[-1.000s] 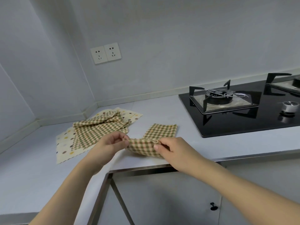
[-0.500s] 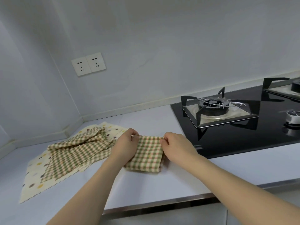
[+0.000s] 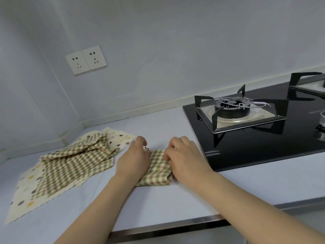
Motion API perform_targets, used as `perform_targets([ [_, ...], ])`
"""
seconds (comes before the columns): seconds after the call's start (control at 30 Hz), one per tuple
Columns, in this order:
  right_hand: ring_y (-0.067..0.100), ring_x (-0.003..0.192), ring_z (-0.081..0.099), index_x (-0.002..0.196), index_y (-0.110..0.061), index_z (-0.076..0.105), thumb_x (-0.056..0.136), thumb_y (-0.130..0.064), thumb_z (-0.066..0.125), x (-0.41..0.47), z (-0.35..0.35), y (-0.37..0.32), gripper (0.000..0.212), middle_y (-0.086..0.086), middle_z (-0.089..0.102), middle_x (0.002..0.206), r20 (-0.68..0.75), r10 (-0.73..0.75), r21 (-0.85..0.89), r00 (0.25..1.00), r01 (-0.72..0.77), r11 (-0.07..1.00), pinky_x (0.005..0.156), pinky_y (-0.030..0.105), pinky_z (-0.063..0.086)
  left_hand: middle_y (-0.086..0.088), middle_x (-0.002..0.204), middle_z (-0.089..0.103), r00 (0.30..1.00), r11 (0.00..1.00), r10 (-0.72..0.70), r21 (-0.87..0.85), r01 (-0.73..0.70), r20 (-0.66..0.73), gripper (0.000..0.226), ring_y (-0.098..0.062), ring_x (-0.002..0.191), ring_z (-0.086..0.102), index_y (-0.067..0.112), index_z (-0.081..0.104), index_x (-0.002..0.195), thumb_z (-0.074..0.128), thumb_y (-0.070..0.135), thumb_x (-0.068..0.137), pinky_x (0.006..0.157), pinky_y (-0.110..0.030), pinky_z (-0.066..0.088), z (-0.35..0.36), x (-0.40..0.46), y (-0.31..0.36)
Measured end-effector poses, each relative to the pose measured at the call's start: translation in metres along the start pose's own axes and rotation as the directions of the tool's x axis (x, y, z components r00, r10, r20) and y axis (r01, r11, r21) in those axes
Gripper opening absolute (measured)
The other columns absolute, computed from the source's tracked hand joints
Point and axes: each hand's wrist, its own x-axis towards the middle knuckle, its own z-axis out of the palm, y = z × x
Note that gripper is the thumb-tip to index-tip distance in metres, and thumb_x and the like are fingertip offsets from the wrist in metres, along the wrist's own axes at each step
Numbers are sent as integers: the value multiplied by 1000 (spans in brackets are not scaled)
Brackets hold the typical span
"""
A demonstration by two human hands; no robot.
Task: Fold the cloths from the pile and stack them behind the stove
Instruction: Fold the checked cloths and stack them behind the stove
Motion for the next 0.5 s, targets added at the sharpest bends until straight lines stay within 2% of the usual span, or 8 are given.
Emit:
perform_targets([
  [0.03,28,95,51,94,-16,66,81,-8,50,-1,-1,-1,23,3,57,100,65,-23,-8,998,23,1000,78,34,36,5,99,45,995,995,81,-48,-83,-51,16,-21,87,51,18,49,110,52,17,94,68,-33,37,-2,-2,-5],
  [0.1,24,106,49,107,-17,63,93,-19,42,-4,-6,0,26,1,56,110,181,30,4,983,-31,1000,89,34,33,5,98,46,958,954,278,-94,-284,-74,18,-19,90,50,15,57,103,57,4,89,76,-28,40,-7,-9,-16],
  [0.17,22,105,50,107,-18,62,97,-31,39,-5,-10,-1,29,-1,55,110,165,56,-10,985,-55,998,92,34,32,10,97,51,913,906,406,-144,-399,27,21,-12,92,48,20,62,98,55,2,90,81,-17,37,-15,-19,-22],
  [0.23,21,105,50,107,-18,59,97,-39,38,-8,-11,-2,31,-2,53,112,184,65,7,981,-68,998,94,35,33,16,99,54,892,896,429,-196,-399,145,20,-5,96,47,24,64,101,52,9,95,84,-15,36,-20,-29,-26],
  [0.3,20,107,50,113,-20,55,98,-39,38,-14,-10,-3,30,-3,51,117,206,87,70,975,-103,992,94,34,34,20,104,55,898,908,390,-247,-338,205,18,-1,101,47,27,64,106,50,18,98,88,-14,36,-23,-35,-31],
  [0.37,19,106,50,117,-20,52,98,-35,39,-22,-14,-4,28,-3,49,118,128,131,93,983,-143,985,94,33,36,23,106,54,899,911,372,-276,-306,232,16,0,105,46,30,63,106,50,22,99,91,-13,35,-26,-37,-32],
  [0.43,18,101,48,111,-20,55,96,-34,41,-31,-21,-11,25,-4,49,112,15,183,92,983,-184,979,92,33,37,23,105,53,890,915,374,-262,-307,263,12,-3,104,47,34,62,100,53,27,97,92,-19,37,-29,-34,-30],
  [0.5,16,98,46,98,-24,59,94,-37,42,-43,-26,-22,22,-8,49,101,20,220,120,975,-220,968,91,33,36,17,100,54,881,927,363,-211,-309,304,6,-9,99,49,33,62,90,57,37,92,92,-27,41,-34,-24,-23],
])
